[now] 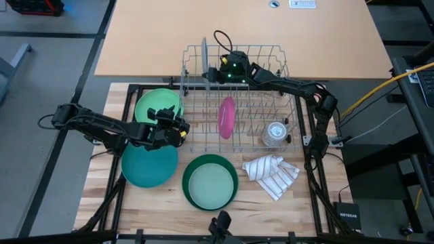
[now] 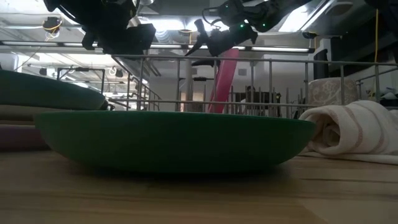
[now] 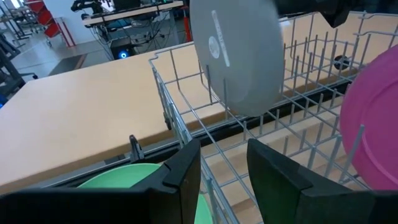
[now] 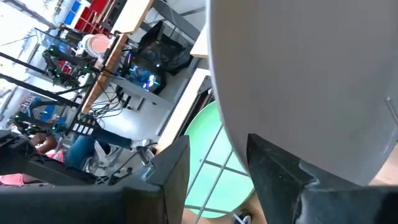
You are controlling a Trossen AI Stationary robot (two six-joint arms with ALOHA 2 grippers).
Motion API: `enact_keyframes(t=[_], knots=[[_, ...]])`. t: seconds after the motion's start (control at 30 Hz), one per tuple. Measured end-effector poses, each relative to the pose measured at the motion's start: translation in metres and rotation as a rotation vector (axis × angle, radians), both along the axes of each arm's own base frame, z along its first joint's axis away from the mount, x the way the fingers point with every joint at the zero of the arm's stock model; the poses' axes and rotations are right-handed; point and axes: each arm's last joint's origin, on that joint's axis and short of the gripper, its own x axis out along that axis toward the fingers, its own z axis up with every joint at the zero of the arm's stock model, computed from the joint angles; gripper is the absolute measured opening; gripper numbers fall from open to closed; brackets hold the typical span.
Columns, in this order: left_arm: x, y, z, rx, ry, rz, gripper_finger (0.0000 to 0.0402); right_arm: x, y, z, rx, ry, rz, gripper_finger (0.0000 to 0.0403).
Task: Sort dishes
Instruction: Put the gray plate in the dish rack, then put the light green plate in the dish rack
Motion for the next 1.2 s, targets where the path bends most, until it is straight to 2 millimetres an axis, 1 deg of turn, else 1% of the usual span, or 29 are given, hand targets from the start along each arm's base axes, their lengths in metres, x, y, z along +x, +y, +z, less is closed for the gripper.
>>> enact_keyframes(t=[0.57,0.77,1.0,1.1,1.2], knots=[[0.0,0.0,-0.001,-0.015,0.008,-0.016,0.012,0.0,0.003,0.001,0.013,0.007,0.014,0.0163],[-0.001,0.0,-0.002,-0.013,0.027,-0.016,0.012,-0.011,0.008,0.016,-0.02,0.024,-0.01,0.0163],[-0.001,0.0,-0.002,-0.009,0.042,-0.02,0.012,-0.032,0.02,0.039,-0.017,0.061,-0.023,0.0163],[-0.001,-0.002,-0.002,0.005,0.103,-0.051,0.012,-0.041,0.032,0.049,0.01,0.081,0.025,0.0163],[0.001,-0.008,-0.003,-0.005,0.169,-0.126,0.012,-0.047,0.052,0.059,0.037,0.095,0.102,0.0163]])
